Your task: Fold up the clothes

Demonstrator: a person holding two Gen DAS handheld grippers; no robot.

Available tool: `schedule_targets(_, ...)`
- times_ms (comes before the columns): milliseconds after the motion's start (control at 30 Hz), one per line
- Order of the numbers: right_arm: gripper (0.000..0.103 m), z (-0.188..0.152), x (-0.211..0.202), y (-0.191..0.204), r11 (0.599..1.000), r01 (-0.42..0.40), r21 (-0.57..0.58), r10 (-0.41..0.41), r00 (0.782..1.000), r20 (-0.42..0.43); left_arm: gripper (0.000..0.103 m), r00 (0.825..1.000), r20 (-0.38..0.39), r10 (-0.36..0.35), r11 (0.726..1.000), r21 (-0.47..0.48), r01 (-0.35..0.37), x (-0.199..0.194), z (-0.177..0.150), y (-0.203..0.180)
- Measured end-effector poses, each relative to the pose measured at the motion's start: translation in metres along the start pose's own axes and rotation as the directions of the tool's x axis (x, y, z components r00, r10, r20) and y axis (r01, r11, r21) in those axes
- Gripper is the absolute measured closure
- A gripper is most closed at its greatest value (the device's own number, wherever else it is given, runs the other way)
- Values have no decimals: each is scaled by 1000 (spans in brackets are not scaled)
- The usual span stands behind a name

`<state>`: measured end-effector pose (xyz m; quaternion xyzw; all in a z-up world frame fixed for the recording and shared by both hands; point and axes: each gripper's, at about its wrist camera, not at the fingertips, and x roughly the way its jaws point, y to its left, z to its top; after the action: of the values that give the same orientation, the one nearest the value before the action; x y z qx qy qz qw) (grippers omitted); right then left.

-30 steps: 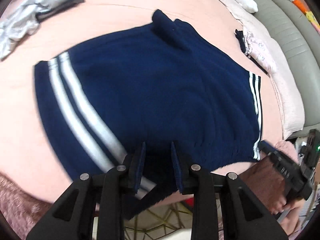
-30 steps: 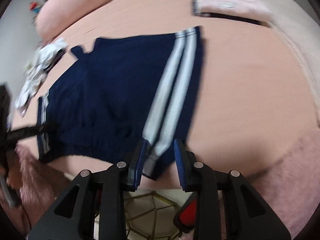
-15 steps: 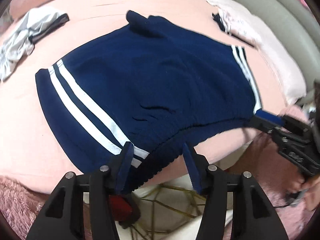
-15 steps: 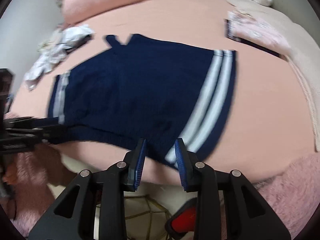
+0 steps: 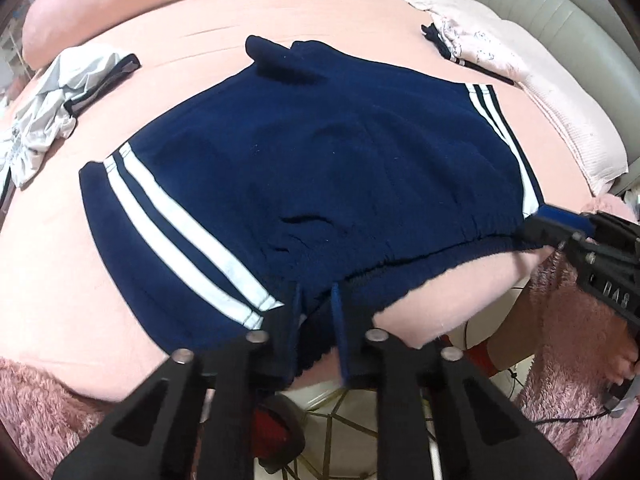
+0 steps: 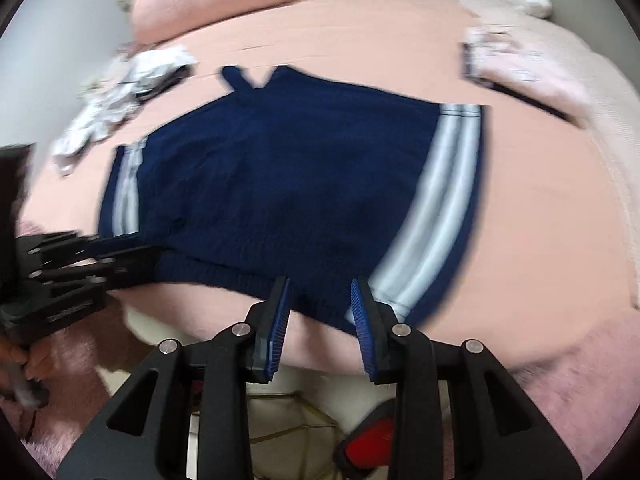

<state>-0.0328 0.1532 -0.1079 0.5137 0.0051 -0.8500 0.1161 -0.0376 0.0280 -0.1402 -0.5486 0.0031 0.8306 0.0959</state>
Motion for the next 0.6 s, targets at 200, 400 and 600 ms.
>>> schedule_targets(200,71,-5,-12,-9,999,-35,34,34,999,23,103,998,-16,-54,998,-16,54,-4,-9,2)
schedule_targets(400,71,-3,5,2,999,-49,-13,48,999,-18,101,1000,-23,18,1000,10,-18,-1,-8,-2)
schedule_targets(600,71,-6,13,11,997,-49,-64,45,997,-54,96,999,11,32,994,105,-33,2,-11,-19)
